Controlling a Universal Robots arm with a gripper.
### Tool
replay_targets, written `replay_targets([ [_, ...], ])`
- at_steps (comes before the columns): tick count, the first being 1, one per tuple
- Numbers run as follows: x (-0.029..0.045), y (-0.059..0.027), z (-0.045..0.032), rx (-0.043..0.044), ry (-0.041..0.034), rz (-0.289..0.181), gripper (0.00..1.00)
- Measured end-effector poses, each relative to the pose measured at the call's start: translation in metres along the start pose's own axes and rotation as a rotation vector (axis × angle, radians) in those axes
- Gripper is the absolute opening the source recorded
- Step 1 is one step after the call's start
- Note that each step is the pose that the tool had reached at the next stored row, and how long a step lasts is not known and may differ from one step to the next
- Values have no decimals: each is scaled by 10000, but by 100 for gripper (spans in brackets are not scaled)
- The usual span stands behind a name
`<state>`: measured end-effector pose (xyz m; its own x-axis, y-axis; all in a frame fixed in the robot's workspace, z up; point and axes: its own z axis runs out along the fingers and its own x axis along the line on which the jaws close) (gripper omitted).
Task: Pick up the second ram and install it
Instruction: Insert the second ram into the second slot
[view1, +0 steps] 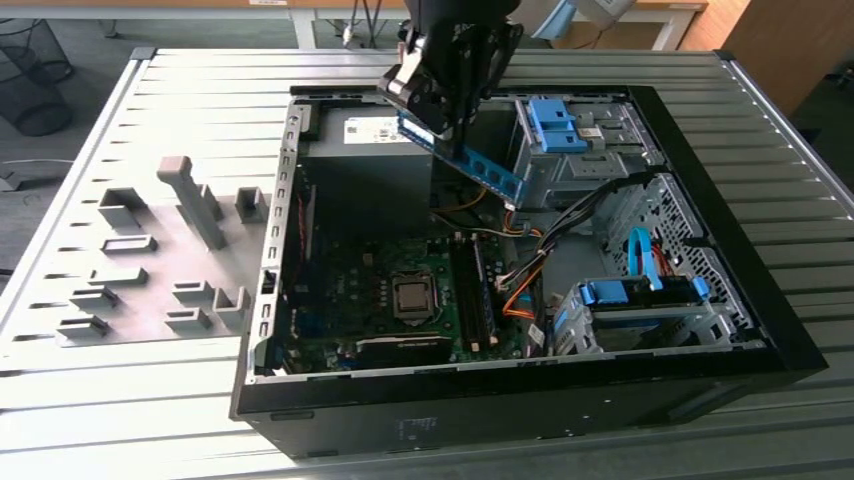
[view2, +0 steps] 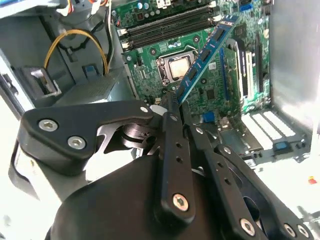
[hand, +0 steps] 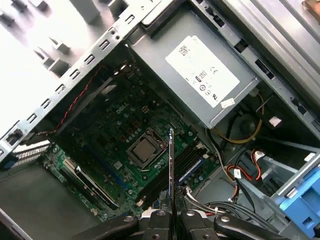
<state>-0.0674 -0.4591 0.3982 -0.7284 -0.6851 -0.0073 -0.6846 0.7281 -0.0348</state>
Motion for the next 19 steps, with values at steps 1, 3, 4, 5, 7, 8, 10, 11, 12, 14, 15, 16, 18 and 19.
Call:
replay_targets([
  [1,0,0,5,1,6,181,14],
  [3,0,1,14,4,19,541,14],
  [4,0,1,20,6,26,731,14],
  [5,0,1,25,7,32,916,14],
  [7,0,1,35,9,44,1274,14],
  [8,0,1,40,11,51,1456,14],
  [10,0,2,50,13,63,1815,14],
  [11,0,2,55,14,69,1995,14],
  [12,0,2,60,16,76,2184,14],
  [14,1,2,70,19,88,2544,14],
  [15,1,3,75,20,95,2725,14],
  [16,1,3,79,21,101,2903,14],
  [18,1,3,90,24,113,3281,14],
  [19,1,3,95,25,120,3458,14],
])
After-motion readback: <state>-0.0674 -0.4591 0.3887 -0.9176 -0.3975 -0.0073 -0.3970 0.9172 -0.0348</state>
